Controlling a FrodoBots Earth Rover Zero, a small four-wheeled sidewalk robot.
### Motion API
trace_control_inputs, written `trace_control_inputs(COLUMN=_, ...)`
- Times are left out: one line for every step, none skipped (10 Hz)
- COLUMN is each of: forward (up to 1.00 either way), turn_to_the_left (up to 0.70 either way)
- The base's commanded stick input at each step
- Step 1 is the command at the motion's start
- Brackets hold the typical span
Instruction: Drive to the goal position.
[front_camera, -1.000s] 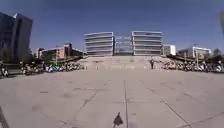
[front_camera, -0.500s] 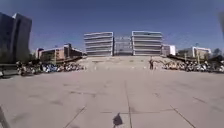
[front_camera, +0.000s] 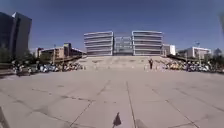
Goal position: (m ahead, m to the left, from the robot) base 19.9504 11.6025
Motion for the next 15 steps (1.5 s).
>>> trace_control_inputs(forward=0.7, turn_to_the_left=-0.01)
trace_control_inputs(forward=0.7, turn_to_the_left=-0.01)
trace_control_inputs(forward=0.7, turn_to_the_left=-0.01)
trace_control_inputs(forward=0.7, turn_to_the_left=-0.01)
trace_control_inputs(forward=0.7, turn_to_the_left=-0.01)
trace_control_inputs(forward=0.7, turn_to_the_left=-0.01)
trace_control_inputs(forward=0.7, turn_to_the_left=-0.01)
trace_control_inputs(forward=0.7, turn_to_the_left=-0.01)
trace_control_inputs(forward=0.7, turn_to_the_left=-0.01)
trace_control_inputs(forward=0.7, turn_to_the_left=-0.01)
trace_control_inputs(forward=0.7, turn_to_the_left=-0.01)
trace_control_inputs(forward=0.7, turn_to_the_left=-0.01)
trace_control_inputs(forward=0.7, turn_to_the_left=-0.01)
trace_control_inputs(forward=0.7, turn_to_the_left=-0.01)
trace_control_inputs(forward=0.7, turn_to_the_left=0.0)
